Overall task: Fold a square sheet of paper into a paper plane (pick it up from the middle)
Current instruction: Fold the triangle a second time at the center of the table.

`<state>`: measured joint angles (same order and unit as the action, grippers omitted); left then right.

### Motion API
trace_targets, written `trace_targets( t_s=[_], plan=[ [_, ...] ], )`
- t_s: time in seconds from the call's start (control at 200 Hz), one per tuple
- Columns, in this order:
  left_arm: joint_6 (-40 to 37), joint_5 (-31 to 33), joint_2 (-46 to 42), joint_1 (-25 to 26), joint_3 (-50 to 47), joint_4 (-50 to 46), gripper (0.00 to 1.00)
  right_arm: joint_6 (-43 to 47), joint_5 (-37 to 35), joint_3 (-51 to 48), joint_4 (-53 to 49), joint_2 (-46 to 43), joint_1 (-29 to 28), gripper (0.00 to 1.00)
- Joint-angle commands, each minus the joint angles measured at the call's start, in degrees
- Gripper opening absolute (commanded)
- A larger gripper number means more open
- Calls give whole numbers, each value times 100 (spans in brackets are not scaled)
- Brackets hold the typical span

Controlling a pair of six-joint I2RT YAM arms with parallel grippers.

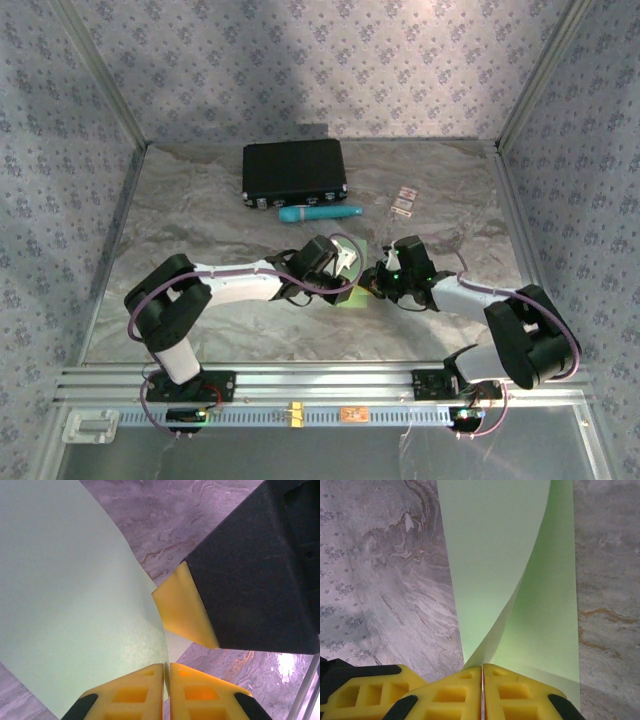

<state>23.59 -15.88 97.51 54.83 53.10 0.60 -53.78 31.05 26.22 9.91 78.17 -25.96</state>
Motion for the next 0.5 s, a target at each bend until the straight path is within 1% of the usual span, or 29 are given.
trace_targets(
  t_s=[0.0,0.06,0.225,0.38,0.495],
  plan=[
    [-101,-140,48,-27,199,-89,10,-75,46,127,29,51,-49,10],
    [-101,-150,48,-34,201,-78,9,-80,42,112,33,50,-47,10],
    [-51,-169,35,-58,166,4,3,-71,-10,77,-31,32,-57,10],
    [98,-279,-21,-112,130,133,0,100,-469,59,-592,-148,-113,10],
    [192,-275,-22,-121,148,130,0,160,-590,7,-684,-170,-160,10]
  ],
)
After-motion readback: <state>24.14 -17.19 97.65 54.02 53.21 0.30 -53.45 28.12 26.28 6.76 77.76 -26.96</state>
